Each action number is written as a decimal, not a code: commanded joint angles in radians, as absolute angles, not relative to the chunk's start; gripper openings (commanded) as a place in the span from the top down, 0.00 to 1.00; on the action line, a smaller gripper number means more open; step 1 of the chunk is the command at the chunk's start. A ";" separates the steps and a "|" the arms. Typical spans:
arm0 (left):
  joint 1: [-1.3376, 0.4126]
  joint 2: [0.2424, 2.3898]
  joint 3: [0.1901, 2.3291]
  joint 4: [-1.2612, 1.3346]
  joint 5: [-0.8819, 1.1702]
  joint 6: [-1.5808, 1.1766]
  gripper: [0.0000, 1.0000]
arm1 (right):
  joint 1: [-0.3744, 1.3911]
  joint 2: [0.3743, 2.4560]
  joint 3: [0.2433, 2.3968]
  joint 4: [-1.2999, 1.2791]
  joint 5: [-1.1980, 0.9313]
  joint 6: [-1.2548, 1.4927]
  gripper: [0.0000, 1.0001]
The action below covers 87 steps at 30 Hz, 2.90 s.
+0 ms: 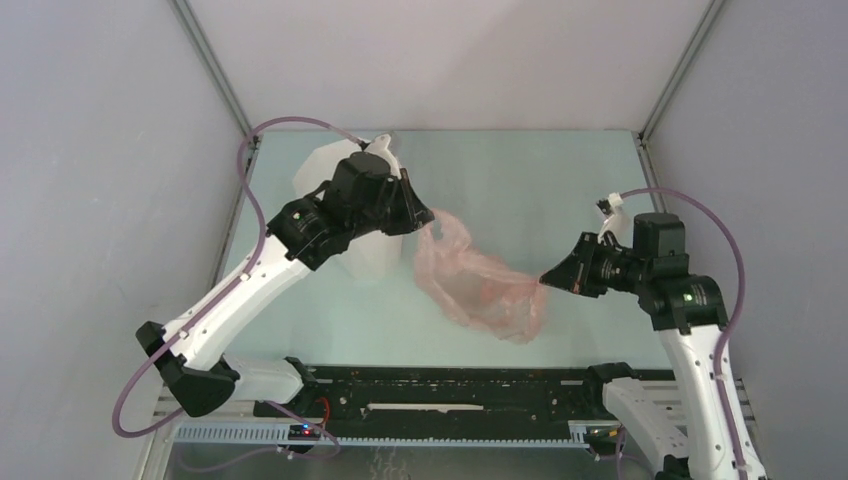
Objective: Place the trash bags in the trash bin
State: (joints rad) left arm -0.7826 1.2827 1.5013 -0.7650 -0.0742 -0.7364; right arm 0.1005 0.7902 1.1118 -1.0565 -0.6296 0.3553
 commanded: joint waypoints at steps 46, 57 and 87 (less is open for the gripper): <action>-0.697 1.322 1.544 -0.600 -0.040 -0.841 1.00 | -0.015 1.362 0.691 -0.383 -0.581 0.585 0.23; -0.595 1.547 1.751 -0.621 -0.003 -0.869 1.00 | -0.091 1.301 1.222 -0.621 -0.369 0.541 1.00; -0.822 1.367 1.957 -0.669 -0.197 -0.662 1.00 | 0.131 1.146 1.752 -0.968 -0.545 0.362 1.00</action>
State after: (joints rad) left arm -0.8627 1.2518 1.3975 -0.6327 -0.2153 -0.7506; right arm 0.2256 0.9905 1.2724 -0.8608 -0.4850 0.4191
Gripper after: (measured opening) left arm 0.003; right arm 0.007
